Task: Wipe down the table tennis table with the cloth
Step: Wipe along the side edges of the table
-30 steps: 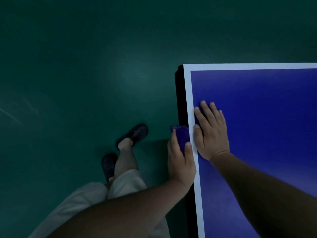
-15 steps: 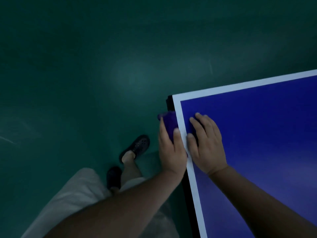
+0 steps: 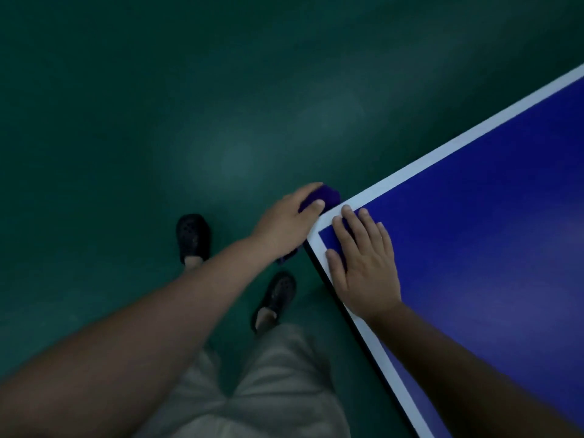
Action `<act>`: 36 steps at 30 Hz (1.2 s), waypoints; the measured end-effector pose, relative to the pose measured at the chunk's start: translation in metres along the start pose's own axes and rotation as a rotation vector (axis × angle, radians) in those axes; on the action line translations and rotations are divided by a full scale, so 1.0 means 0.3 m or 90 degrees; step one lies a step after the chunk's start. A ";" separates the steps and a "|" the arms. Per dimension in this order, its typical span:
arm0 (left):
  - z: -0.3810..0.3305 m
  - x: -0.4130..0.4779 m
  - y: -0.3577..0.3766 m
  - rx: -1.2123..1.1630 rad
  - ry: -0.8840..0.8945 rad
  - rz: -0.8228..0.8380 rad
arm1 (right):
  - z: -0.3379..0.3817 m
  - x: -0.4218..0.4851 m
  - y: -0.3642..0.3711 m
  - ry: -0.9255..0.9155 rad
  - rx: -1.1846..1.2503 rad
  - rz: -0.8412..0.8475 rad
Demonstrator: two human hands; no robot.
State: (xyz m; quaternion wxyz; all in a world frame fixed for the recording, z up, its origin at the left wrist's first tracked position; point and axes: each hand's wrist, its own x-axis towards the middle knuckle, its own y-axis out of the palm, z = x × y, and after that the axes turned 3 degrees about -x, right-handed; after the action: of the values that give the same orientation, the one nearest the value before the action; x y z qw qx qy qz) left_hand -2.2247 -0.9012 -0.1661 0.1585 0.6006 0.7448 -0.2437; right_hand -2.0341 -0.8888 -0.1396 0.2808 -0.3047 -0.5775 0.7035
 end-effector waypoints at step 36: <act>-0.116 0.199 -0.009 0.079 0.035 0.307 | -0.220 0.373 -0.050 0.559 0.040 -0.125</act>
State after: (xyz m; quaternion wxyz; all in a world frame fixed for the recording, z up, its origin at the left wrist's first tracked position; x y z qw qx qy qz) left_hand -2.2389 -0.8335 -0.1683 0.1549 0.7760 0.5675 -0.2276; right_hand -2.0574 -0.7603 -0.1463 0.5738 -0.5091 -0.4083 0.4948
